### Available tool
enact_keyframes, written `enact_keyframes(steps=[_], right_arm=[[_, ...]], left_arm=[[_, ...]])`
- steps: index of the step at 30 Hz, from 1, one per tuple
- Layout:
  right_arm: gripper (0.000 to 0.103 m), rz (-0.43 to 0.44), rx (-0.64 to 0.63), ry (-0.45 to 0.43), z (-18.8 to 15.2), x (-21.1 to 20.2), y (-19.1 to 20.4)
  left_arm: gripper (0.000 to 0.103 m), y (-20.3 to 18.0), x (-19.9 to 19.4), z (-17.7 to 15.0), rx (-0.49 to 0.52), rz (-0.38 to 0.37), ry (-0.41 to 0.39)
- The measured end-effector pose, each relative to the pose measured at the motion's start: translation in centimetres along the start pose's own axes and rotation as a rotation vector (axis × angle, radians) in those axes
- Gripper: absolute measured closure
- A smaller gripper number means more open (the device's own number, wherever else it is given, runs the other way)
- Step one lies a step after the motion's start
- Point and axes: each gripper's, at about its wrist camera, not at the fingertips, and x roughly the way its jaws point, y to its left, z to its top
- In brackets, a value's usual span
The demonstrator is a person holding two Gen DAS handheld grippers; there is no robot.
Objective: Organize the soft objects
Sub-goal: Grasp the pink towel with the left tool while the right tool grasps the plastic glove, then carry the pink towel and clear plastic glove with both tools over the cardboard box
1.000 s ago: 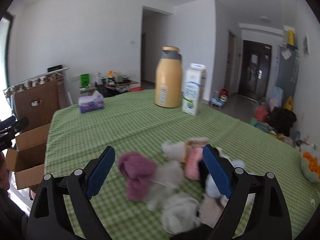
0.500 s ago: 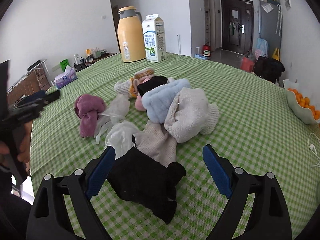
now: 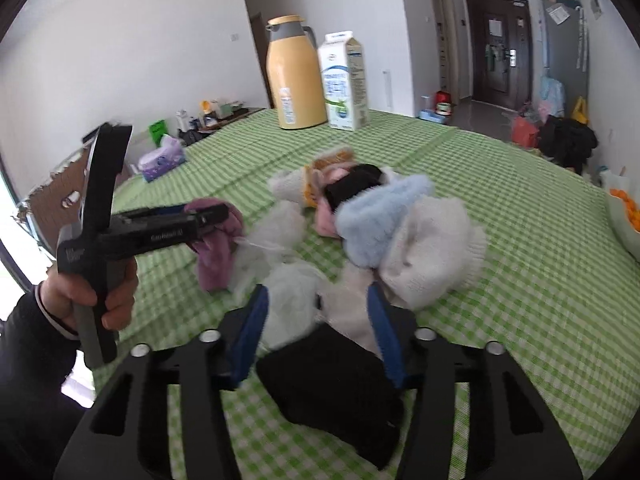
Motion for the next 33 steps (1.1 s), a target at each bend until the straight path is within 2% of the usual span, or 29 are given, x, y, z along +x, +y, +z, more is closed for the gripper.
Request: enact_keyframes(steps=[2, 5, 11, 15, 16, 17, 18, 19, 23, 27, 31, 33], right_arm=[[0.064, 0.051, -0.016, 0.014, 1.2, 1.6, 1.2], [0.064, 0.066, -0.078, 0.071, 2.8, 5.4, 3.2], [0.062, 0.027, -0.089, 0.192, 5.4, 13.0, 5.1], [0.061, 0.002, -0.107, 0.273, 5.5, 16.5, 6.1], [0.063, -0.008, -0.118, 0.276, 5.4, 16.6, 6.4], [0.082, -0.021, -0.139, 0.271, 5.4, 16.4, 6.8], [0.088, -0.019, -0.142, 0.265, 5.3, 16.0, 7.0], [0.098, 0.0, -0.135, 0.252, 5.4, 15.1, 7.1], [0.099, 0.025, -0.144, 0.105, 6.1, 8.9, 7.6], [0.099, 0.015, -0.111, -0.041, 6.1, 2.2, 6.5], [0.099, -0.023, -0.082, -0.131, 5.6, -2.6, 4.9], [0.099, -0.032, -0.071, -0.143, 5.0, -3.9, 4.3]], left_arm=[[0.056, 0.5, -1.5, -0.8, 0.0, 0.031, -0.01], [0.058, 1.7, -4.0, -1.3, -0.034, 0.039, -0.042], [0.058, 4.7, -10.8, -1.6, -0.113, 0.089, -0.167], [0.058, 6.2, -13.2, -2.0, -0.14, 0.112, -0.198], [0.058, 6.4, -13.5, -2.2, -0.146, 0.115, -0.196], [0.058, 6.6, -13.8, -2.4, -0.155, 0.12, -0.195], [0.058, 6.8, -14.2, -2.7, -0.163, 0.124, -0.195], [0.058, 7.0, -14.5, -2.9, -0.17, 0.128, -0.195], [0.058, 7.3, -14.8, -3.7, -0.208, 0.186, -0.175], [0.058, 6.2, -15.2, -4.9, -0.208, 0.162, -0.179], [0.057, 4.6, -16.2, -5.2, -0.189, 0.151, -0.198], [0.057, 3.9, -16.4, -5.1, -0.19, 0.141, -0.205]])
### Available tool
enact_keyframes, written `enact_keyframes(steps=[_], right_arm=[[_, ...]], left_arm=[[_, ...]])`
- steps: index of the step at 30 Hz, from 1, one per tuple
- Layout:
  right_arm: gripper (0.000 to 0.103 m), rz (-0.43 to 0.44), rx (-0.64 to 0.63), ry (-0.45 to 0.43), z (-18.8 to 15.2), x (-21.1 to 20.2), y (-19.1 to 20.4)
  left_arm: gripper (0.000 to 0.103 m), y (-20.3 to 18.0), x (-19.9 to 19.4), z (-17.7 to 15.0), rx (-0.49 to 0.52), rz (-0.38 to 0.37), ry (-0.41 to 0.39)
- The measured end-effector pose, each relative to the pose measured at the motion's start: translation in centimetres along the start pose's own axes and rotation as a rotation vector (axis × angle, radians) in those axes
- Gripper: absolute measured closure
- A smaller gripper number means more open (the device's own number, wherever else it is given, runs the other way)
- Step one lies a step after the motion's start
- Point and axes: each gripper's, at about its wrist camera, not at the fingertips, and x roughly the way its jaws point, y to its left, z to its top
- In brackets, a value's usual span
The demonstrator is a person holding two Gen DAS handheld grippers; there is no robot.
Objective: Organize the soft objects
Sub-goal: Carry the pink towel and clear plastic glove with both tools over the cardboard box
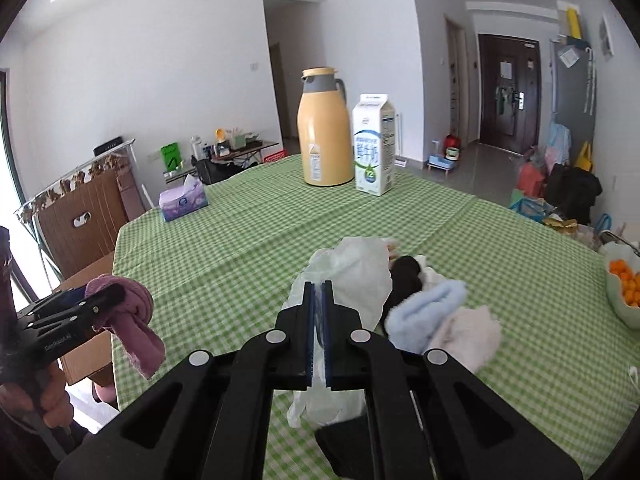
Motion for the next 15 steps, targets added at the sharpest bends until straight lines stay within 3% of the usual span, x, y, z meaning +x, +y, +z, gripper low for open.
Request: enact_keyframes(steps=[9, 15], right_arm=[[0.099, -0.074, -0.001, 0.002, -0.9, -2.2, -0.9], [0.099, -0.079, -0.006, -0.016, -0.7, -2.9, 0.1]], left_arm=[[0.057, -1.2, -1.9, -0.1, 0.007, -0.043, -0.041], [0.057, -0.5, -2.7, -0.1, 0.003, -0.063, -0.057]])
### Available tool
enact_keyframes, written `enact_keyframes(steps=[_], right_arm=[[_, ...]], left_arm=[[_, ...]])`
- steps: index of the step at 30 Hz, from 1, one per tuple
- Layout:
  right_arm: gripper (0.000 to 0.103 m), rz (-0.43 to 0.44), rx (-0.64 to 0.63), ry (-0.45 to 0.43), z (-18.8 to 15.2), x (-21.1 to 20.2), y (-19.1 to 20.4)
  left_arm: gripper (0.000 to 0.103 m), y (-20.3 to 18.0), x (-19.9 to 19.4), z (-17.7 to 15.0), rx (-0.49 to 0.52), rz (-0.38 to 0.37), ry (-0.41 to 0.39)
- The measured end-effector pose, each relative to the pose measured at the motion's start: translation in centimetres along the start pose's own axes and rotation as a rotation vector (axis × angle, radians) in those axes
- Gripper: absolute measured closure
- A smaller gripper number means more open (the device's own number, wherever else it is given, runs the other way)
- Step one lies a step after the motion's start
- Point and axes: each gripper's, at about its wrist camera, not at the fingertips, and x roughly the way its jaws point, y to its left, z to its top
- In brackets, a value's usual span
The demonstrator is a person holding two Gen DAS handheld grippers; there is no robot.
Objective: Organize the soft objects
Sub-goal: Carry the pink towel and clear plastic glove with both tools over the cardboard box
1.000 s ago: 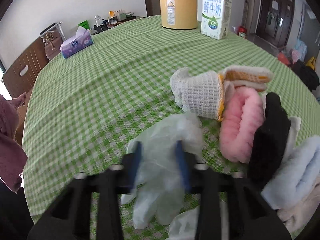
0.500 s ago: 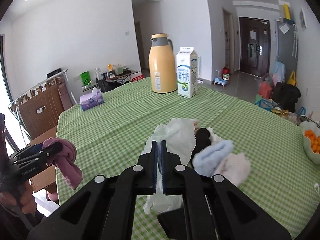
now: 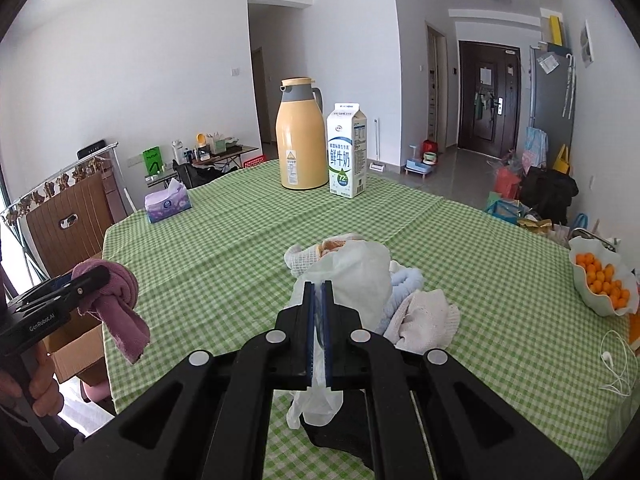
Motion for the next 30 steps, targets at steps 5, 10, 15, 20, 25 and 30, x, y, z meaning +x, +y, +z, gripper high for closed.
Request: enact_keyframes(steps=[5, 10, 15, 20, 25, 30], right_arm=[[0.099, 0.001, -0.024, 0.007, 0.1, 0.9, 1.6], [0.099, 0.046, -0.06, 0.023, 0.6, 2.6, 3.9], [0.099, 0.105, -0.1, 0.038, 1.1, 4.6, 7.0], [0.099, 0.209, -0.141, 0.074, 1.2, 7.7, 11.5], [0.099, 0.348, -0.204, 0.093, 1.3, 10.4, 18.0], [0.099, 0.473, -0.24, 0.121, 1.1, 13.0, 24.8]], left_arm=[[0.057, 1.2, -0.4, 0.1, -0.002, 0.012, -0.01], [0.057, 4.4, -1.3, 0.7, -0.064, 0.072, -0.04], [0.057, 7.9, -2.5, 0.8, -0.089, 0.157, -0.06], [0.057, 12.8, -4.7, 0.4, -0.137, 0.284, -0.084], [0.057, 18.7, -6.8, -0.7, -0.226, 0.412, -0.082], [0.057, 23.8, -9.3, -1.3, -0.256, 0.524, -0.09]])
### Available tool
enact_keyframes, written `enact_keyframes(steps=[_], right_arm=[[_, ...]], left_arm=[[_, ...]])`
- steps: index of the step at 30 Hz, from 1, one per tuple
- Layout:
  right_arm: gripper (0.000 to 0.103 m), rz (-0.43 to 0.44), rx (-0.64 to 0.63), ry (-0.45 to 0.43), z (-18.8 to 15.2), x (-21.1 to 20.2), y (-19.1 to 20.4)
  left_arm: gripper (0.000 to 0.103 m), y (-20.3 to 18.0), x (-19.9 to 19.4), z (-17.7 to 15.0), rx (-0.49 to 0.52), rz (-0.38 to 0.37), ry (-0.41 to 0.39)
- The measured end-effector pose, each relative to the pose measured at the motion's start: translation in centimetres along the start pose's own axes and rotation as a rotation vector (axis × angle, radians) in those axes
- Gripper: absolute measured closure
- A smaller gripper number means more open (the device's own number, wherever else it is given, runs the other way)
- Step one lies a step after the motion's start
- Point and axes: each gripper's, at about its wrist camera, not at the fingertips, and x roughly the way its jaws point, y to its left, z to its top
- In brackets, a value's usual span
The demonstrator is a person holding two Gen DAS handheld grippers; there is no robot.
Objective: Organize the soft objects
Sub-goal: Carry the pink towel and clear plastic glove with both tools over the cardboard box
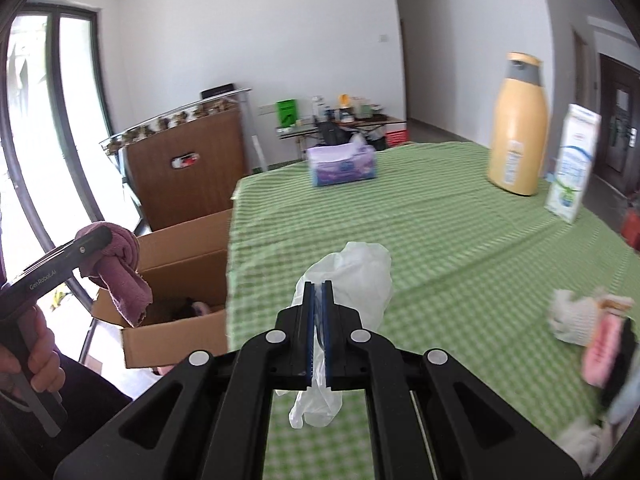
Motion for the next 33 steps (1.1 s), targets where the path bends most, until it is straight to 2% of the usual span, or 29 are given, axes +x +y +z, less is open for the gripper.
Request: enact_keyframes(steps=[8, 14, 23, 28, 31, 33], right_arm=[[0.099, 0.198, -0.085, 0.041, 2.6, 8.3, 9.0], [0.099, 0.302, -0.163, 0.089, 3.9, 14.2, 15.0], [0.099, 0.381, -0.212, 0.179, 4.8, 21.1, 19.4], [0.099, 0.389, -0.236, 0.246, 4.6, 25.3, 21.2], [0.099, 0.361, -0.261, 0.322, 4.4, 28.3, 22.2], [0.089, 0.341, -0.264, 0.326, 4.4, 29.4, 22.5]], left_arm=[[0.057, 9.8, 0.9, 1.0, -0.076, 0.183, 0.001], [0.057, 14.8, 1.8, 1.6, -0.126, 0.274, 0.019], [0.057, 17.2, 5.0, 1.1, -0.17, 0.31, 0.059], [0.057, 17.3, 6.5, 0.4, -0.167, 0.319, 0.094], [0.057, 17.6, 7.6, 0.1, -0.169, 0.33, 0.119], [0.057, 17.9, 8.1, -0.1, -0.178, 0.332, 0.132]])
